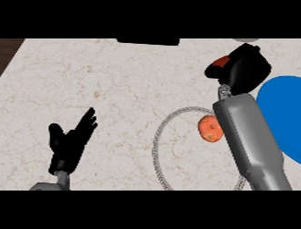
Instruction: Pick the bell pepper from the placemat and place it in the plate
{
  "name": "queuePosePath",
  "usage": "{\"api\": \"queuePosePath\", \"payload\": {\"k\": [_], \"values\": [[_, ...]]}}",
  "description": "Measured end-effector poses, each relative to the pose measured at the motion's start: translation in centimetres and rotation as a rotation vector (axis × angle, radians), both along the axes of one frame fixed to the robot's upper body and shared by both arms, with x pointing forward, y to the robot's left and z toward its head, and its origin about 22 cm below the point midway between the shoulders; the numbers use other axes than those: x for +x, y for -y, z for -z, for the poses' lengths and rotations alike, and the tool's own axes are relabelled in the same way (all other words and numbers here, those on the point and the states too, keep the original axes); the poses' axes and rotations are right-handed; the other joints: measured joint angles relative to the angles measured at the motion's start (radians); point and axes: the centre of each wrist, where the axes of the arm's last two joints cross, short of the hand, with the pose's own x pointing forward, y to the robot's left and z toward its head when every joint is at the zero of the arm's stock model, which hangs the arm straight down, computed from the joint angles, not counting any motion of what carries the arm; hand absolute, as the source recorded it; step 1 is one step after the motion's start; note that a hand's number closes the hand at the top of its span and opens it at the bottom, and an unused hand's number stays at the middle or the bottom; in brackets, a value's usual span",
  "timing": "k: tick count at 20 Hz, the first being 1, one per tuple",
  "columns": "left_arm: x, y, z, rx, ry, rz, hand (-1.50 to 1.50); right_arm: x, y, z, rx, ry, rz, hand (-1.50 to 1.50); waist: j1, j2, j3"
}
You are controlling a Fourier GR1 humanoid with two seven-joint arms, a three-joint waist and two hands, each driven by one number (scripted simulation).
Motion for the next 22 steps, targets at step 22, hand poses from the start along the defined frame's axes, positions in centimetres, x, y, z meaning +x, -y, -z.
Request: {"api": "queuePosePath", "payload": {"k": [22], "values": [[0.0, -0.8, 0.1, 0.000, -0.011, -0.057, 0.00, -1.8, 12.4, 4.7, -0.146, 0.373, 0.403, 1.50, -0.059, -0.012, 0.003]]}}
